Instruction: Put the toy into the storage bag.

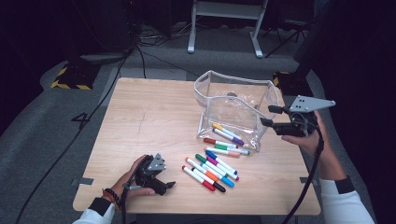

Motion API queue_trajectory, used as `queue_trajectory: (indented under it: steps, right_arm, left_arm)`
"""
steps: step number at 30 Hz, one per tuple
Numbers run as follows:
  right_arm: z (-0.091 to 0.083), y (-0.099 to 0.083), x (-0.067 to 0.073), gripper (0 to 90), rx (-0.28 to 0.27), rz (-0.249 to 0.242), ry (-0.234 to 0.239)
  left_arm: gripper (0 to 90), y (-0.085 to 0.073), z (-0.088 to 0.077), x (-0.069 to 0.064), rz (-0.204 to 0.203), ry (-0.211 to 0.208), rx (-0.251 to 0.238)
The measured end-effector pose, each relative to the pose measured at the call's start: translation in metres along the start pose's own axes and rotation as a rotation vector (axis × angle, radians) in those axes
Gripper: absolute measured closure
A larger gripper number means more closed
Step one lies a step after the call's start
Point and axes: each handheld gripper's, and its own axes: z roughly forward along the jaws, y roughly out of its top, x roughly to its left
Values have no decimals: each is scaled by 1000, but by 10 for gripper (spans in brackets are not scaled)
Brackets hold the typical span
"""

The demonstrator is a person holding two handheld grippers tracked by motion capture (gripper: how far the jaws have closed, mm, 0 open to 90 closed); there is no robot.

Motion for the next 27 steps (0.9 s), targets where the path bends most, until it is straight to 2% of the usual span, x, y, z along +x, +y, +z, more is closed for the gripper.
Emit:
queue_trajectory:
  steps: [9,15,17,19,21,25,27]
  right_arm:
    - [-9,-32,28,428,-18,-8,21]
    - [-2,-50,42,435,1,-5,56]
    - [10,-64,52,446,19,1,87]
    - [17,-70,55,447,29,10,114]
    - [28,-79,60,465,50,-5,124]
    - [54,-93,66,503,99,-3,173]
    - [69,-101,69,532,132,-17,194]
  left_arm:
    - [70,0,0,-1,-5,3,1]
    - [70,0,0,0,-5,3,1]
    - [70,0,0,-1,-5,3,1]
    - [70,0,0,0,-5,3,1]
    - [70,0,0,0,-5,3,1]
    - [70,0,0,0,-4,3,1]
    - [70,0,0,0,-5,3,1]
